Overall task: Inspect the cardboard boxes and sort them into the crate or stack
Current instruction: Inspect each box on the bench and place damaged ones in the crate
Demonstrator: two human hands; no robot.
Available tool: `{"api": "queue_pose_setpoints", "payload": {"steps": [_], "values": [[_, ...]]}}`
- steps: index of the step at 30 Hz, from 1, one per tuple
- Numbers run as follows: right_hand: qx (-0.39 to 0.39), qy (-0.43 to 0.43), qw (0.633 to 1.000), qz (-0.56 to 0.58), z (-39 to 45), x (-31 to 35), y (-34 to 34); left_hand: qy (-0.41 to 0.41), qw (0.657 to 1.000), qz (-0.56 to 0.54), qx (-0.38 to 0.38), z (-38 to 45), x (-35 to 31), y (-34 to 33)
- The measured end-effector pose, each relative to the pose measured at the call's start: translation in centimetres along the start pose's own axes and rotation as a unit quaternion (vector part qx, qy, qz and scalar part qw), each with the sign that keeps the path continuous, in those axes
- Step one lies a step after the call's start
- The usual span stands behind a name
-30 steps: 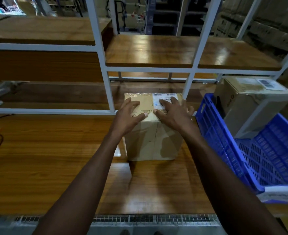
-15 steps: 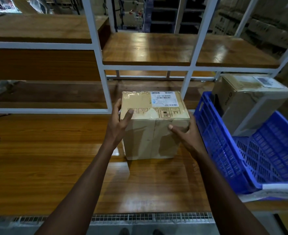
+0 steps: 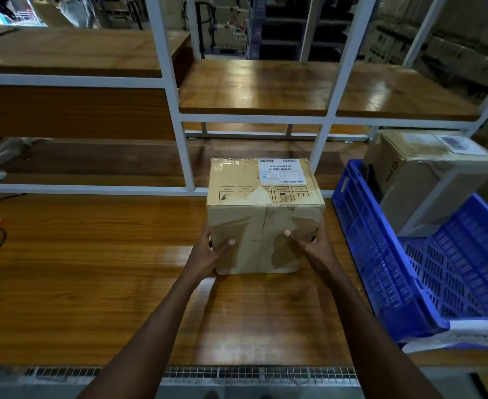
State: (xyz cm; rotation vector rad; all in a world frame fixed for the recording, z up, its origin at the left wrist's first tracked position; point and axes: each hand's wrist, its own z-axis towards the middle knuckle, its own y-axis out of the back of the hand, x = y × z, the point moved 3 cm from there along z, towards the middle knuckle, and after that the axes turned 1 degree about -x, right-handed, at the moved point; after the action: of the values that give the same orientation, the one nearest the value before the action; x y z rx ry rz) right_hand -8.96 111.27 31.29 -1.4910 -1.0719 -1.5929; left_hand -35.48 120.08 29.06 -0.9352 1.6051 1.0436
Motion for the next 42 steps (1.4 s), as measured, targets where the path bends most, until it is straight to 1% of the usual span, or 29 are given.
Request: {"api": "queue_pose_setpoints", "payload": {"steps": [4, 9, 11, 14, 15, 17, 19, 21, 23, 29, 32, 37, 39, 42], "values": [[-0.013, 0.011, 0.999, 0.031, 0.0, 1.2, -0.4, -0.004, 1.0, -0.009, -0.011, 0.1, 0.6, -0.3], [-0.032, -0.012, 0.996, 0.078, 0.0, 0.5, -0.1, -0.008, 0.999, -0.002, -0.031, 0.1, 0.3, -0.5], [-0.039, -0.026, 0.993, 0.109, 0.1, 0.2, 0.0, -0.029, 0.999, 0.012, -0.044, 0.1, -0.7, -0.4], [-0.052, -0.064, 0.977, 0.196, 0.0, -0.7, 0.0, -0.12, 0.986, 0.093, -0.061, 0.8, -3.0, 0.2], [-0.051, -0.079, 0.967, 0.237, -0.2, -1.1, 0.0, -0.149, 0.976, 0.138, -0.073, 1.0, -3.8, 0.4], [-0.049, -0.114, 0.944, 0.304, -0.6, -2.3, -0.3, -0.182, 0.95, 0.23, -0.104, 1.0, -5.5, 0.5], [-0.058, -0.17, 0.925, 0.334, -1.1, -3.8, -0.7, -0.204, 0.925, 0.3, -0.115, 0.6, -7.0, 0.1], [-0.067, -0.216, 0.915, 0.335, -1.6, -4.9, -1.3, -0.224, 0.901, 0.352, -0.122, 0.4, -7.7, -0.4], [-0.068, -0.245, 0.916, 0.311, -2.3, -5.7, -1.5, -0.237, 0.881, 0.39, -0.126, 0.3, -7.8, -0.9], [-0.058, -0.282, 0.903, 0.319, -4.0, -8.5, -2.2, -0.261, 0.843, 0.456, -0.117, -0.2, -7.4, -2.9], [-0.076, -0.294, 0.893, 0.331, -4.2, -9.3, -2.2, -0.27, 0.83, 0.474, -0.12, -0.3, -7.4, -3.6], [-0.082, -0.325, 0.892, 0.304, -4.2, -9.6, -1.8, -0.293, 0.801, 0.509, -0.12, -0.3, -7.3, -4.9], [-0.084, -0.333, 0.89, 0.299, -4.3, -9.7, -1.8, -0.298, 0.795, 0.514, -0.124, -0.2, -7.2, -5.2], [-0.081, -0.343, 0.9, 0.258, -4.6, -9.1, -2.0, -0.302, 0.789, 0.523, -0.115, -0.1, -7.1, -5.6]]}}
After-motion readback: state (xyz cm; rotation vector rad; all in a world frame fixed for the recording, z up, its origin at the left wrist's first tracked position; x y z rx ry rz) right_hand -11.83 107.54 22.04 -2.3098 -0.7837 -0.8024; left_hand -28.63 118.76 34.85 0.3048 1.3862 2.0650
